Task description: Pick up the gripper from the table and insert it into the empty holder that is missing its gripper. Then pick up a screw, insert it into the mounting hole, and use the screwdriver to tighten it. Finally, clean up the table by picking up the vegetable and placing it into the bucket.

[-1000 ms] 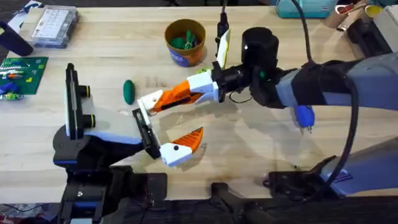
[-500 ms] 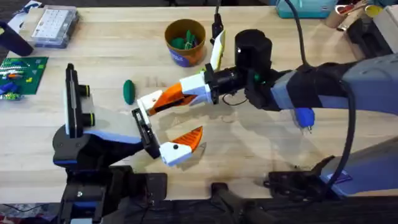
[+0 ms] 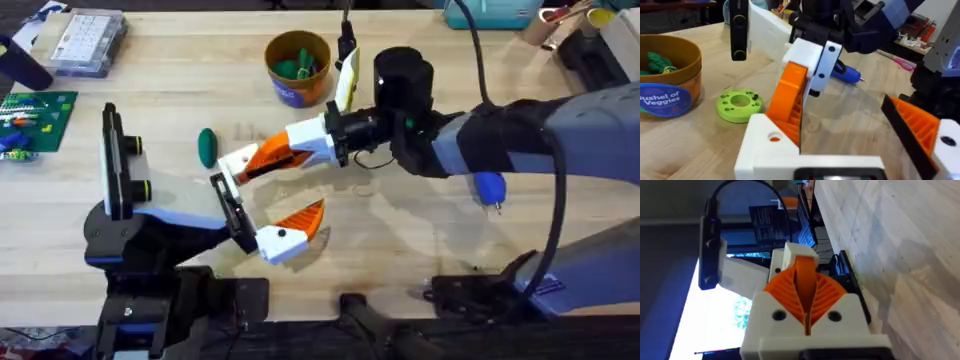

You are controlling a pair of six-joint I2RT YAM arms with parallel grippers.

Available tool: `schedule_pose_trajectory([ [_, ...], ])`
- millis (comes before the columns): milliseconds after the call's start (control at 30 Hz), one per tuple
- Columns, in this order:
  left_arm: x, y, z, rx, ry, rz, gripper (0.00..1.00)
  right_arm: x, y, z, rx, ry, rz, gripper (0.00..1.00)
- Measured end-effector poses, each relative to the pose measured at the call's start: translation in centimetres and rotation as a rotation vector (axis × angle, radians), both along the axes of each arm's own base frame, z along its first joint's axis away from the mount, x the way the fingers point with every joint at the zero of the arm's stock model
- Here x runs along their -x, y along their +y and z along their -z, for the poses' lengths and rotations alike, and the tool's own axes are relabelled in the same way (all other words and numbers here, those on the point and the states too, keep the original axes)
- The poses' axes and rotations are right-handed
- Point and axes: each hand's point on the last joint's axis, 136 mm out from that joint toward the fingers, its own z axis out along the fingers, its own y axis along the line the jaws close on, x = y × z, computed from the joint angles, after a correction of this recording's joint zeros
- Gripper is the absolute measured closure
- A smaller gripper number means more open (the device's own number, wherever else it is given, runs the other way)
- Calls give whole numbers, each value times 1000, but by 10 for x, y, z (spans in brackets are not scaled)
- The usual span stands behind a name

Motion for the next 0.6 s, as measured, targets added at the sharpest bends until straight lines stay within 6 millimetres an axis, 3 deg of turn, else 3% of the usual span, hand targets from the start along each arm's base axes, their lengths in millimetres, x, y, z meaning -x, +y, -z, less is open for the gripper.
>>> schedule_pose_trajectory([
  [600, 0, 0, 0, 1, 2, 0, 13, 0, 0, 0, 4, 17, 3, 986],
])
